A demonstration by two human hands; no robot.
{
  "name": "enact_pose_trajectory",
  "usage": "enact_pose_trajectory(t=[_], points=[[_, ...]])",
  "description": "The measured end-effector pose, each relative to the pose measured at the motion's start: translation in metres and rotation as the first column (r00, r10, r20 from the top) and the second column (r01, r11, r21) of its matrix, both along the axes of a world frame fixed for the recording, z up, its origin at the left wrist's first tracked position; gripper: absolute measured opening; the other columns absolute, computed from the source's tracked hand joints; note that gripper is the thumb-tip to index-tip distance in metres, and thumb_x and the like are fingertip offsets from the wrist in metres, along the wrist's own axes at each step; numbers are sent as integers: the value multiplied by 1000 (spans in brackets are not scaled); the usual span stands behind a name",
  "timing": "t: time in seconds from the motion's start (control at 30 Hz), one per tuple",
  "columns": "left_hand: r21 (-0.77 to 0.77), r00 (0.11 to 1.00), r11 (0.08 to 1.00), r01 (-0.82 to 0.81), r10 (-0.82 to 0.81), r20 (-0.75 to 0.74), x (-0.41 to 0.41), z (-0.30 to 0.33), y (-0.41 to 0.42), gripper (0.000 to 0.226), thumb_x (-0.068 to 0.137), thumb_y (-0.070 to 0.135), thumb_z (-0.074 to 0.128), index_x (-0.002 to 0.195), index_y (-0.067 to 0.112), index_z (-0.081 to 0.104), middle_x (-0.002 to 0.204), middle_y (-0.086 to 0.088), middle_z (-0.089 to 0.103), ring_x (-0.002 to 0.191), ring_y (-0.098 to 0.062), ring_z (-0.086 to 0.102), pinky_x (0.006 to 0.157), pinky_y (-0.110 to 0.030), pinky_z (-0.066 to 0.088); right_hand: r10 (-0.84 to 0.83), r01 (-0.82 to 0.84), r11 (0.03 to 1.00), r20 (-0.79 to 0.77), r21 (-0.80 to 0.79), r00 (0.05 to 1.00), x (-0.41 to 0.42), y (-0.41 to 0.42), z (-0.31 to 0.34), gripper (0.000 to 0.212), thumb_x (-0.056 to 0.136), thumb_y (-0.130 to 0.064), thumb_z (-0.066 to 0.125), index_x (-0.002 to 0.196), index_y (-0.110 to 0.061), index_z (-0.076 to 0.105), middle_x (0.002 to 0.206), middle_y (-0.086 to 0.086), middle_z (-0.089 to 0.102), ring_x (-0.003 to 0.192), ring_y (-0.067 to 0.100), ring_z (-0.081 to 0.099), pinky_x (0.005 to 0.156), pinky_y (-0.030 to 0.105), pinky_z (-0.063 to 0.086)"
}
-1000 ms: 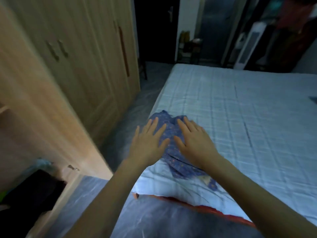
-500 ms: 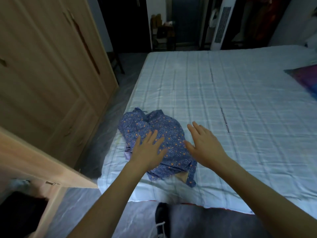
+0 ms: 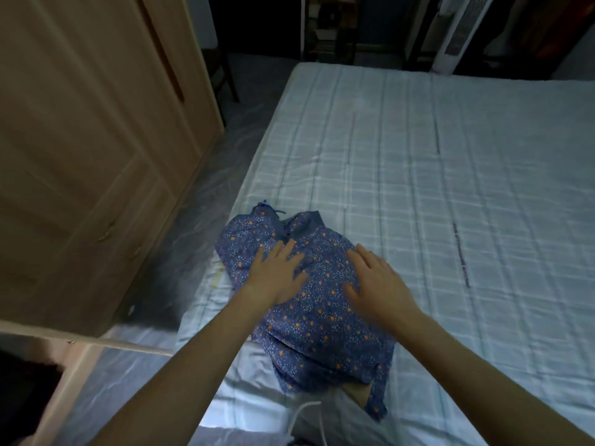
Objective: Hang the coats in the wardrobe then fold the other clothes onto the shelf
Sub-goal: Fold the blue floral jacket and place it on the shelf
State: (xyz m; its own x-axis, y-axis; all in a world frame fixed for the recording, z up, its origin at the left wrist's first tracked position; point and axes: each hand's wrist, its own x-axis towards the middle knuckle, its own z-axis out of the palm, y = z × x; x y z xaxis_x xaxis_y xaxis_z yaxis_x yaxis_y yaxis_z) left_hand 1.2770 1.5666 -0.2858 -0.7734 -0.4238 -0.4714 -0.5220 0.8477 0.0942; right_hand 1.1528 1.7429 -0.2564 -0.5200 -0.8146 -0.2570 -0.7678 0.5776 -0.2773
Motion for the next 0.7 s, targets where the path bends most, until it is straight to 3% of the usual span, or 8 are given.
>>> enact_pose_trajectory(t=[0.2,0.4,0.5,0.57,0.63,0.7], points=[[72,994,997,17,-25,109,-46,-90,-74,66,103,49,26,155,27,-9,163,0,-11,150,-24,-7,120,-54,5,9,-14,993,42,115,999,-40,-65,-67,67,94,-37,48,152,-18,21,161,4,17,144,24,23,116,39,27],[-128,975,974,187,-168,148,-87,-169,-135,67,101,26,46,155,17,8,160,-7,-22,147,-28,-21,119,-53,5,117,-153,966,176,207,977,-69,-150,-151,58,97,-24,45,150,-16,23,157,3,23,140,26,28,109,43,34],[-116,986,989,96,-78,150,-100,-202,-155,88,97,17,55,154,22,-11,162,-5,-17,149,-28,-14,120,-49,9,162,-192,966,168,176,972,-76,-194,-188,68,94,-14,53,152,-15,18,162,3,10,147,25,11,118,47,20],[-66,983,998,-22,33,183,-102,-215,-158,107,90,15,66,151,27,-21,163,-6,-3,149,-34,2,117,-47,22,169,-195,957,134,214,977,-76,-203,-210,81,92,-10,55,155,-18,4,163,-1,-7,149,21,-6,120,50,6],[-86,970,994,-62,80,229,-101,-216,-155,111,87,15,70,152,26,-20,159,-11,11,144,-41,12,108,-45,35,117,-176,930,193,323,974,-70,-191,-227,85,94,-11,51,154,-19,-8,163,-1,-2,149,22,4,118,54,9],[-97,959,993,-73,97,265,-96,-211,-153,105,87,12,68,154,22,-12,157,-15,13,141,-46,18,98,-43,44,49,-160,881,250,446,967,-61,-170,-234,82,97,-12,47,153,-18,-12,159,4,19,142,27,25,113,56,19]])
